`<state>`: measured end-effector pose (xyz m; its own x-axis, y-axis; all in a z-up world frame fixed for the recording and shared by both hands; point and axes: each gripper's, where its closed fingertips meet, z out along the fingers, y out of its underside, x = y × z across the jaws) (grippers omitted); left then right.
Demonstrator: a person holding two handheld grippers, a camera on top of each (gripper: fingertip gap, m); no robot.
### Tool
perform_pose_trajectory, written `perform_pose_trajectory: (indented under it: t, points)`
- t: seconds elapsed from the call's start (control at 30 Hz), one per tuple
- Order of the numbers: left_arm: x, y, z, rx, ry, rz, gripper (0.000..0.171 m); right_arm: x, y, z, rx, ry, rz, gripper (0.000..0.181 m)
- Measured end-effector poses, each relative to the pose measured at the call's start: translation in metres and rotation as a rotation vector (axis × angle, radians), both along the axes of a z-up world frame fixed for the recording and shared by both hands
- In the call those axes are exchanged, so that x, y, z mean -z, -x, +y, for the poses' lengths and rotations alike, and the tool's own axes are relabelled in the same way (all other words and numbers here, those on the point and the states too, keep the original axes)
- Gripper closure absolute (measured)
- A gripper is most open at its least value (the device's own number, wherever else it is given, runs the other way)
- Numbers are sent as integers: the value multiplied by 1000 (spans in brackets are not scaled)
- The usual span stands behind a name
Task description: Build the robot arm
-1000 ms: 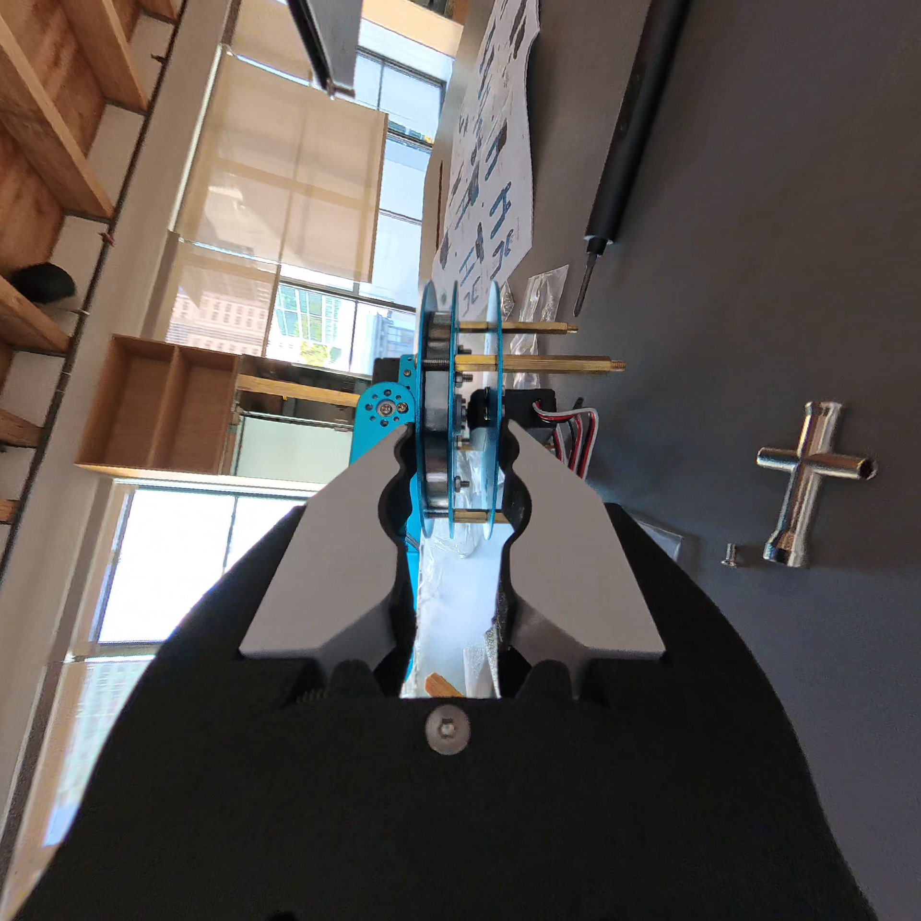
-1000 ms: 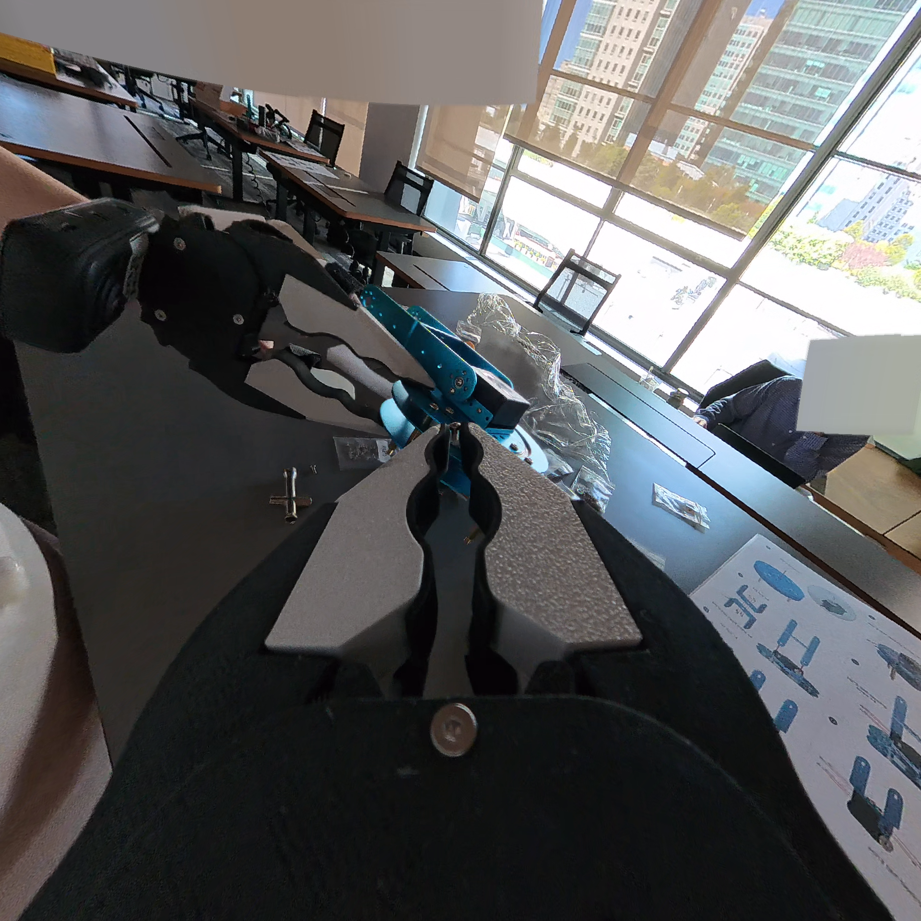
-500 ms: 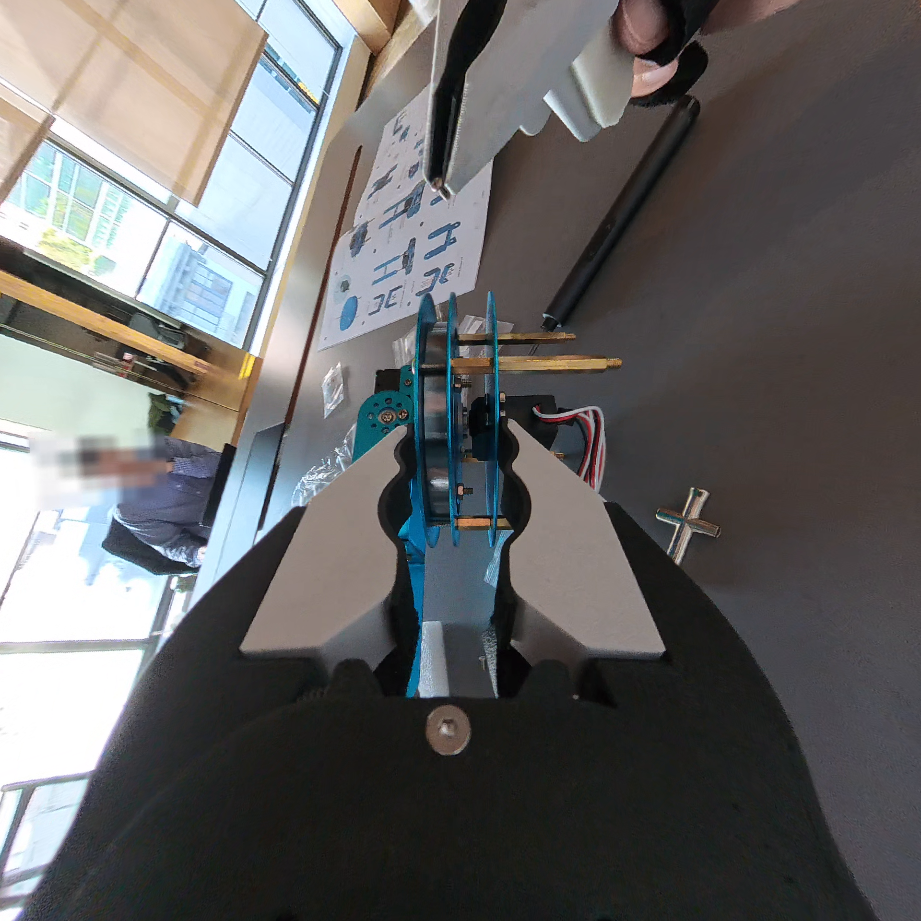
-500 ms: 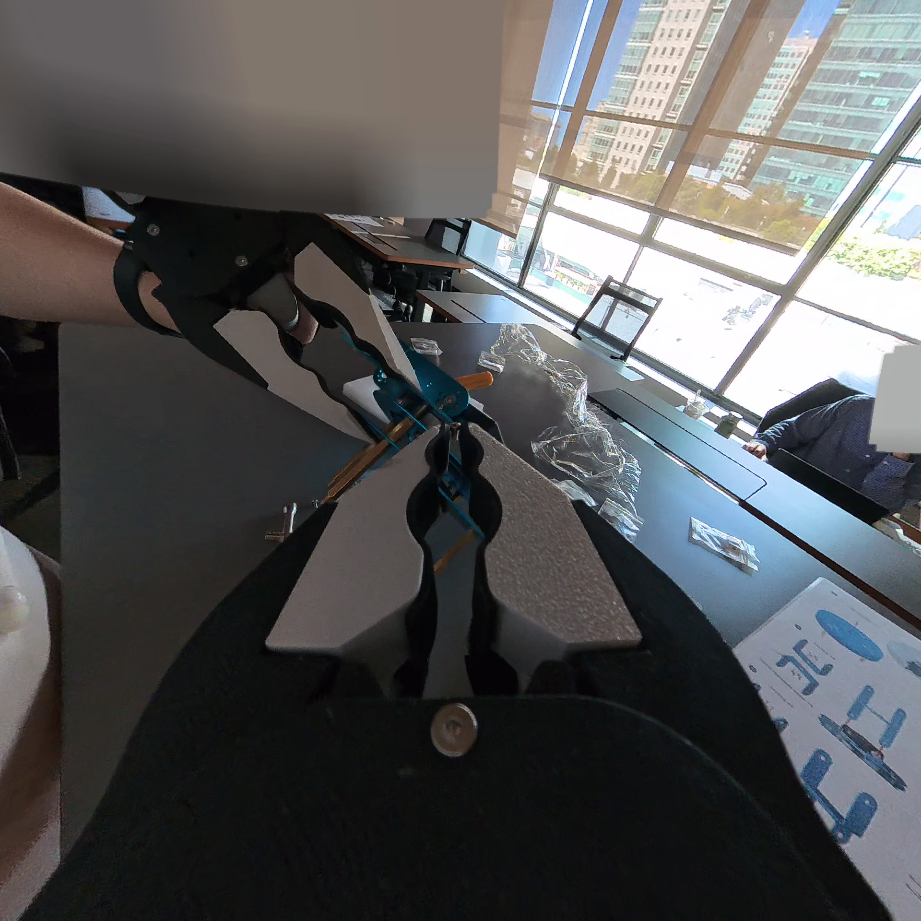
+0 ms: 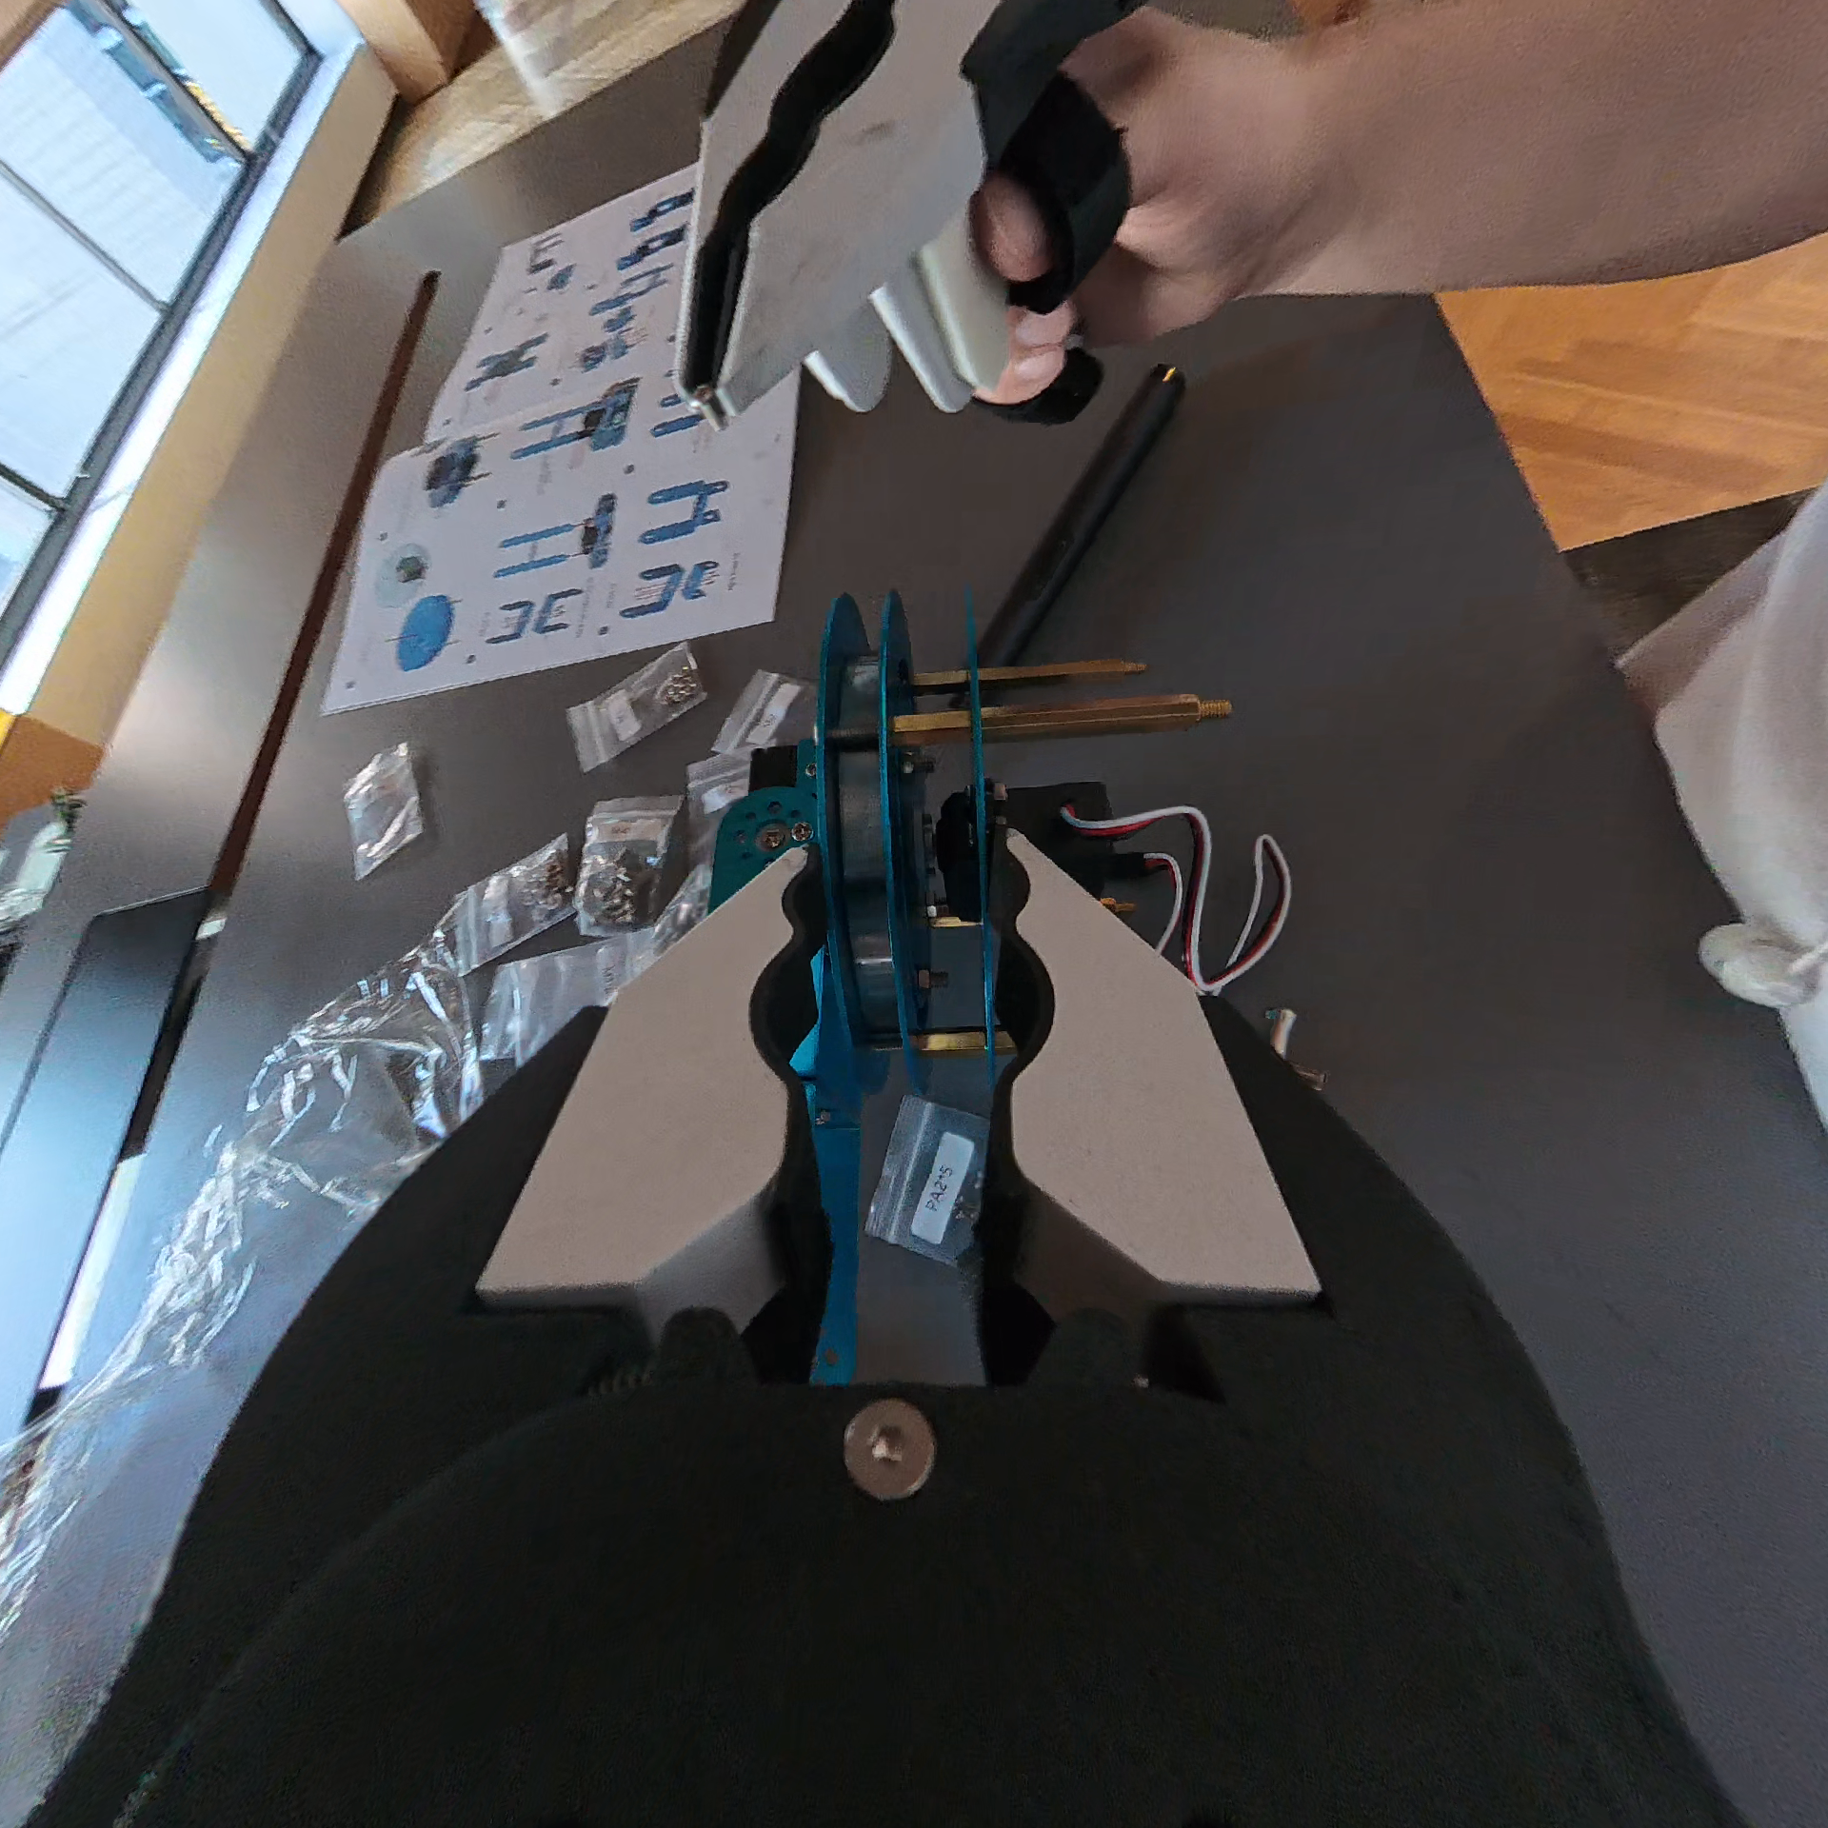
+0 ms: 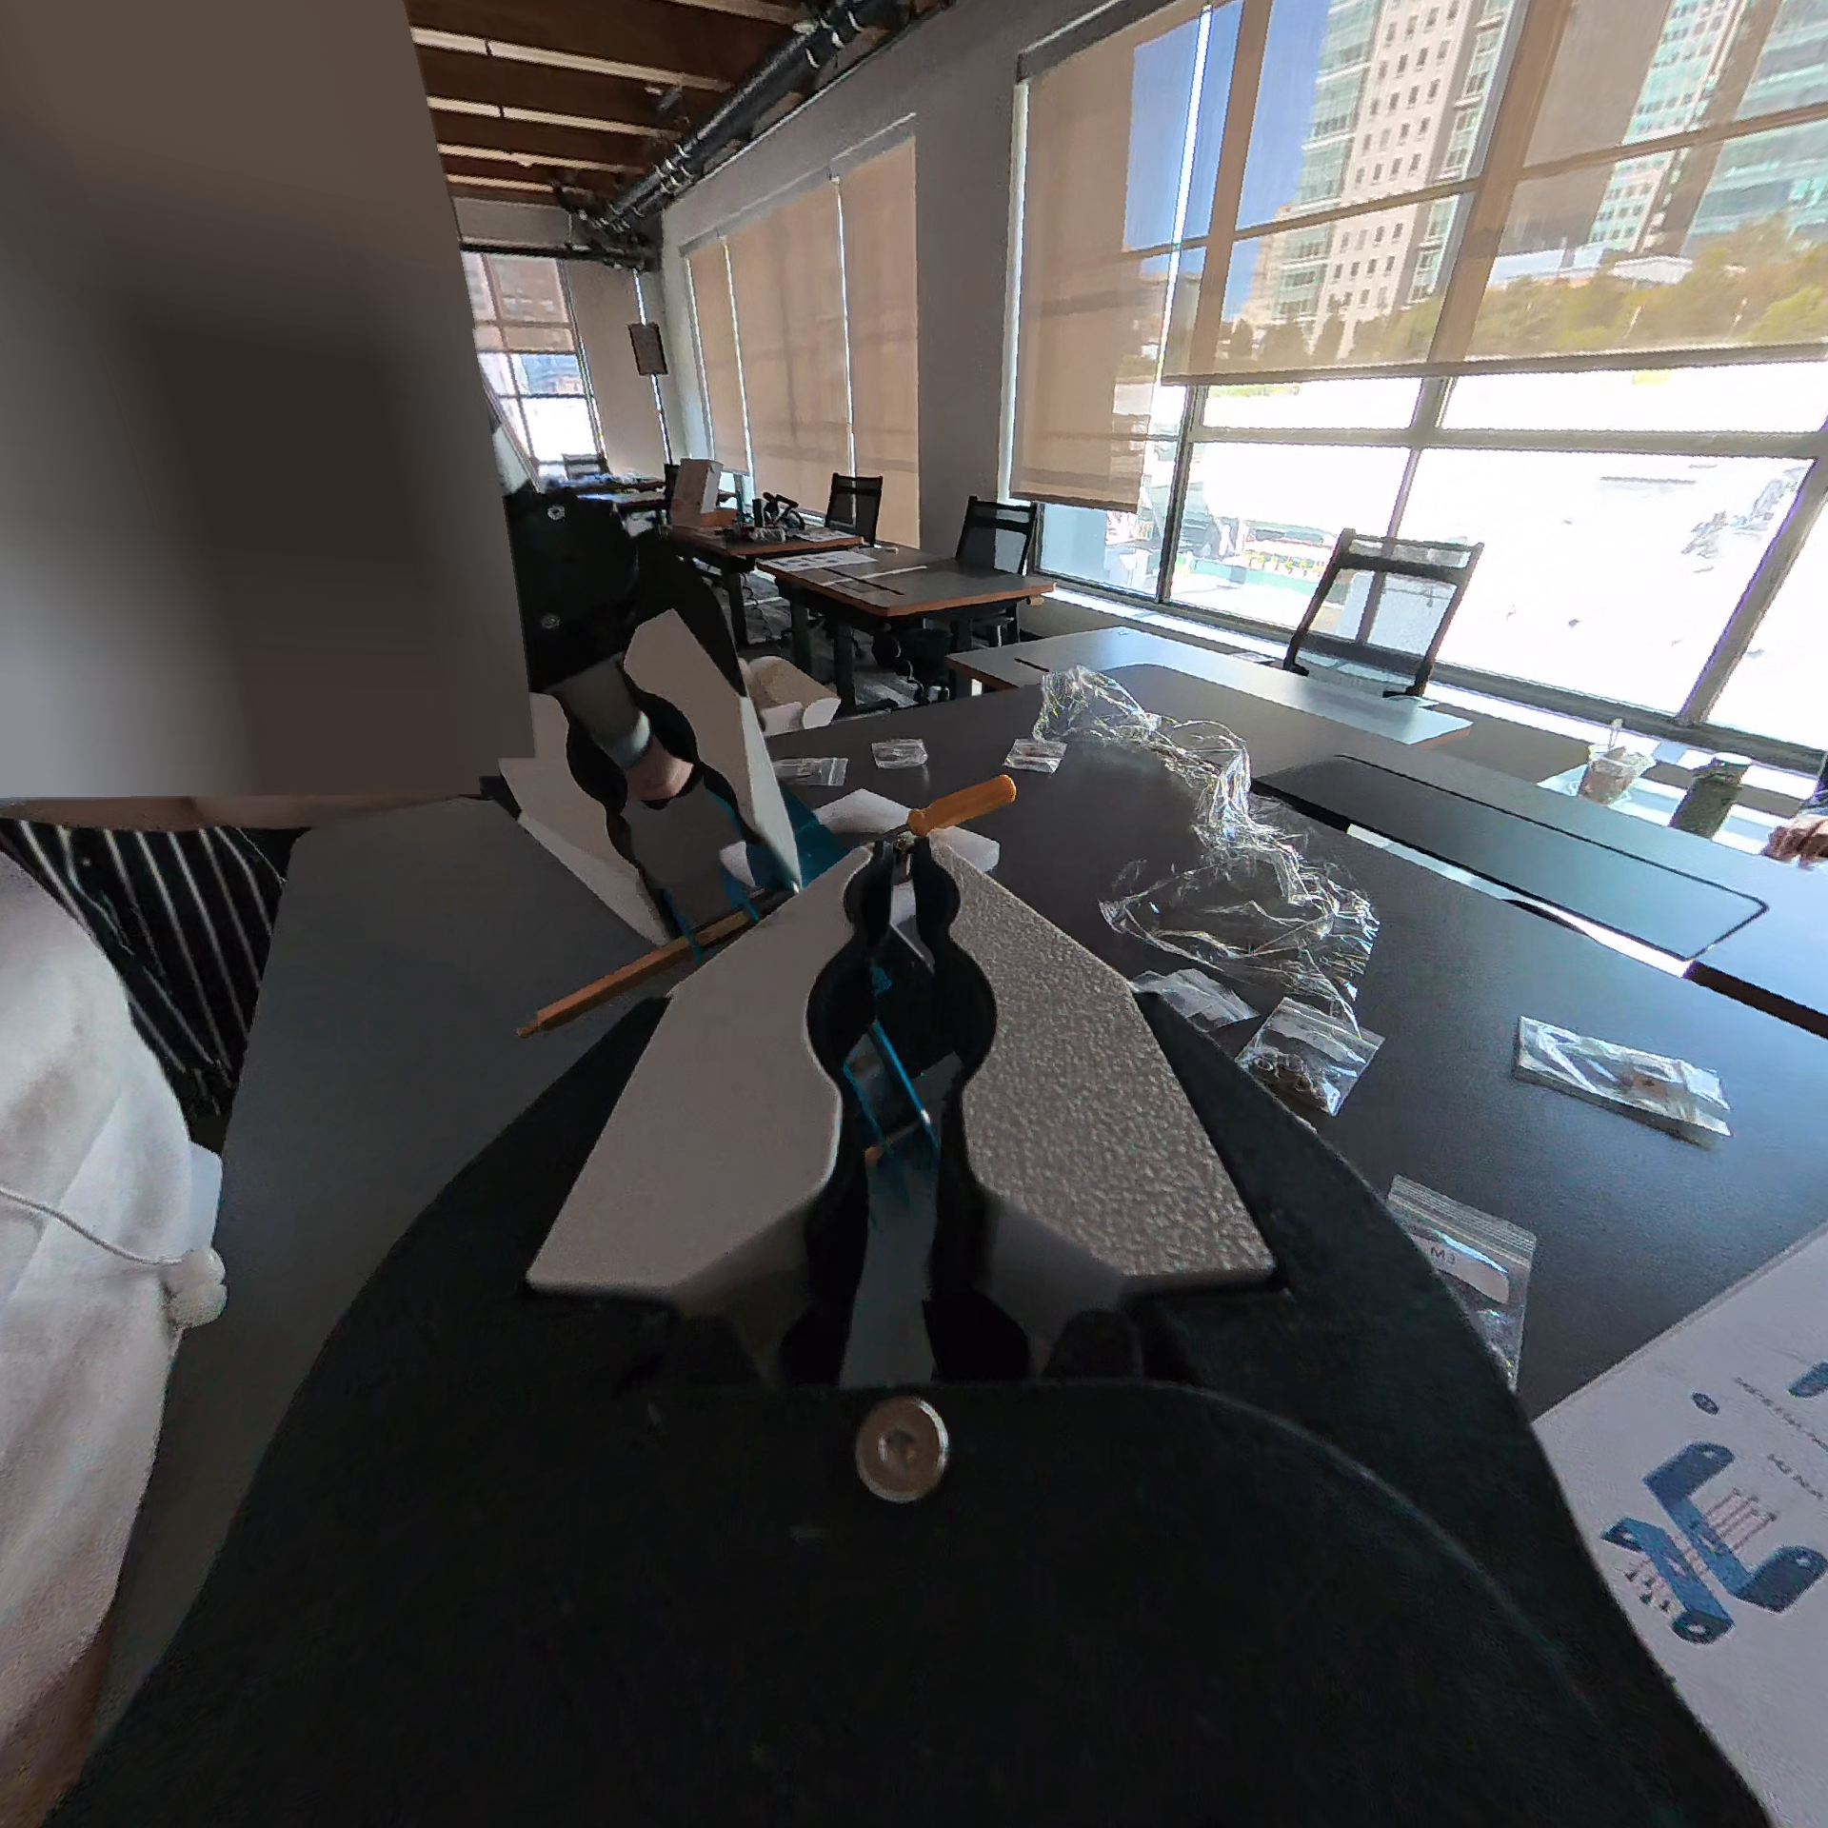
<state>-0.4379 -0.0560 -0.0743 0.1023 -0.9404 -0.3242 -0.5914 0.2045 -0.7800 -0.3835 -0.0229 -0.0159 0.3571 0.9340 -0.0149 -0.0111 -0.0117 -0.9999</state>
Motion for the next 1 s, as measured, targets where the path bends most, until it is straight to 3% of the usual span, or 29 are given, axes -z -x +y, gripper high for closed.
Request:
perform_pose_trajectory:
  t: [0.17, 0.5, 0.73, 1.0]
  points:
    - [1, -7, -1, 84, 61, -1, 141, 8, 2, 12, -74, 39, -18, 179]
    - [2, -9, -1, 266, 96, -11, 140, 26, 28, 14, -429, 292, 8, 179]
    - [2, -9, 0, 292, 100, -16, 140, 31, 37, 11, -621, 383, 45, 179]
    - [2, -9, 4, 302, 130, -5, 140, 43, 39, 8, -720, 423, 8, 179]
